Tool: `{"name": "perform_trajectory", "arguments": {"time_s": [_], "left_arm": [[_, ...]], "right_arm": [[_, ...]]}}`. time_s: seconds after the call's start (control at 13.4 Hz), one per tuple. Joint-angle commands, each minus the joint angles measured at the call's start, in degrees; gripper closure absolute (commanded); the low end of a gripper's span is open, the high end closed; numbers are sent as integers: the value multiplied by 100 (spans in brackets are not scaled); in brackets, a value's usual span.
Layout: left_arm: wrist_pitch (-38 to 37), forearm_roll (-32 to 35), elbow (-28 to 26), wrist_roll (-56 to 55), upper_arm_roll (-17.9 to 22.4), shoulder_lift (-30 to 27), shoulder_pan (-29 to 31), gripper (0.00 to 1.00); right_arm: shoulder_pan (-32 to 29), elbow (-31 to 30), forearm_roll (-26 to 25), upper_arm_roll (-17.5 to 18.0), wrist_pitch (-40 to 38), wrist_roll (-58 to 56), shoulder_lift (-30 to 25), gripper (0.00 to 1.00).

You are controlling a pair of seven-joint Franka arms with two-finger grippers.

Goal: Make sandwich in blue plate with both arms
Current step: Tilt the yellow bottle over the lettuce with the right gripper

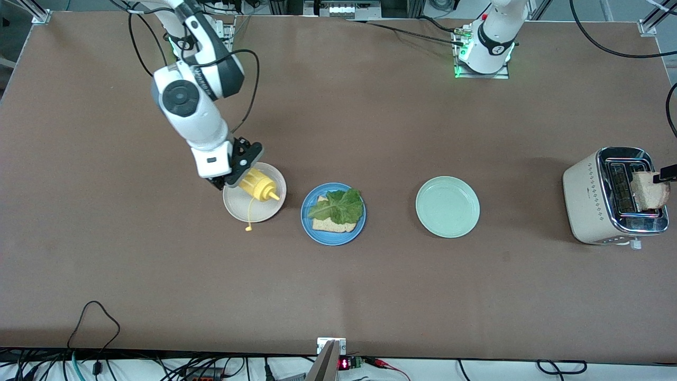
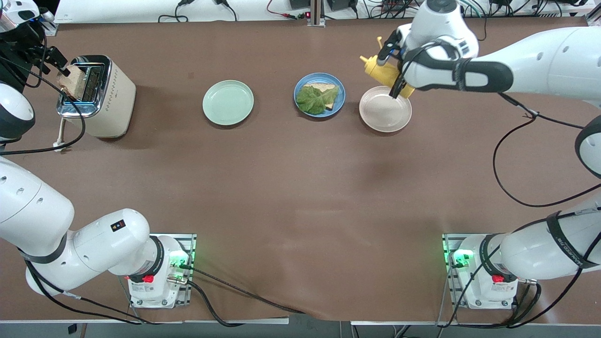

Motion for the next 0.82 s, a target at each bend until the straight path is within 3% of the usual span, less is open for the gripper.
{"name": "perform_trajectory", "arguments": {"time_s": [0.0,0.52,0.74], "left_arm": [[-55,-174,-77,157,-90,-21,114,27],[-29,-297,-77,166,-90,137,131,35],[-11,-297,-69,157,-90,208,149,38]], "right_arm": [[281,128,-614,-37,33,190,286,100],[862,673,-994,-116,42,216,1086,100],[1142,778,-1073,-353,59,216,1245,100]]}}
